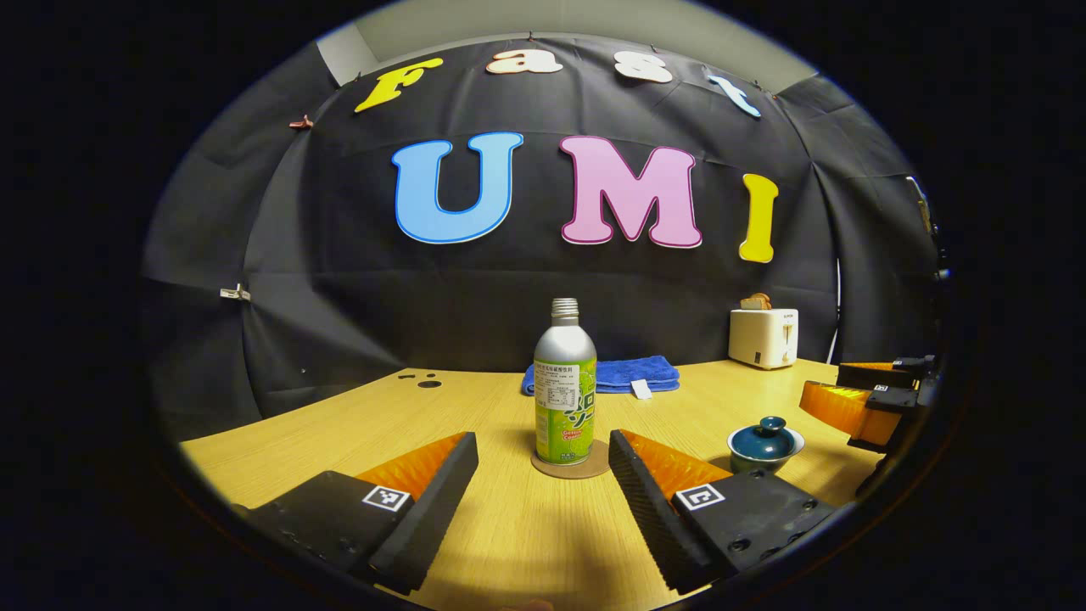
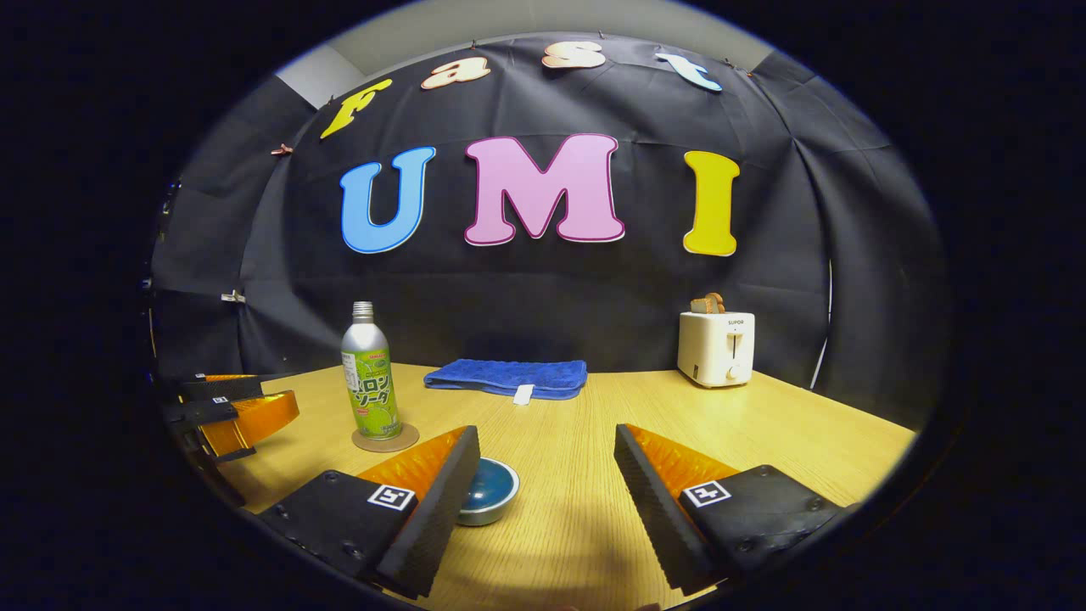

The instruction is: Open the teacup lid with one hand, grasp the water bottle and pour water into the teacup with the other hand; after pouring, place the water bottle on the coaster and then close the teacup lid.

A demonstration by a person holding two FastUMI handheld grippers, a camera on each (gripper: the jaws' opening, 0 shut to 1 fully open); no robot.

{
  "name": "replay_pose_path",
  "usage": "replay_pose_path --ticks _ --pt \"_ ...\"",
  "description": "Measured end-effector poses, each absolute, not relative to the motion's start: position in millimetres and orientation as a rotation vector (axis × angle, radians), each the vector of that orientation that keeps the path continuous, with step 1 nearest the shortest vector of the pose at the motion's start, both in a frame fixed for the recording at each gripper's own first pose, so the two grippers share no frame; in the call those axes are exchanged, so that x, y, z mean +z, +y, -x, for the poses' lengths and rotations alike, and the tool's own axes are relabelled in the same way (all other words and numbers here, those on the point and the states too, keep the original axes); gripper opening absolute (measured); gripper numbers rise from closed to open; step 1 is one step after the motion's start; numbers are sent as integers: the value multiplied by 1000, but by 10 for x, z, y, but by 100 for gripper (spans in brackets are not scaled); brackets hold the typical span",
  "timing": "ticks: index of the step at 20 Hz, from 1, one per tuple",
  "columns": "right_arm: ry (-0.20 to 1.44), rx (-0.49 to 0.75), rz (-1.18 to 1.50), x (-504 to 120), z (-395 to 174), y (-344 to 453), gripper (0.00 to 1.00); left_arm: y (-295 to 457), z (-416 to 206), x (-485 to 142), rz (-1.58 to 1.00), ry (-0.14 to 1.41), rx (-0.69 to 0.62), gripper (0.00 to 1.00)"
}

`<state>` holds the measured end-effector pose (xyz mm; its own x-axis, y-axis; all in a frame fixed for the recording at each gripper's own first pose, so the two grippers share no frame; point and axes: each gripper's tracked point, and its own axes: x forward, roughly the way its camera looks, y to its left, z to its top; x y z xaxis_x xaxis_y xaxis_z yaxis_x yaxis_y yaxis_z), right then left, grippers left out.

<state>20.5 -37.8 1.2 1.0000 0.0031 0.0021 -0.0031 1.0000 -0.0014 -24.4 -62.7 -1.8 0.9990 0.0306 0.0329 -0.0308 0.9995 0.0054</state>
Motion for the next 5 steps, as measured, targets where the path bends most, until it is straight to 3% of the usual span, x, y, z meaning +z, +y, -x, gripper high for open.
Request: replay_pose_path --ticks 5 --pt "-4 3 2 15 -201 -374 99 -625 251 -11 -6 -32 30 98"
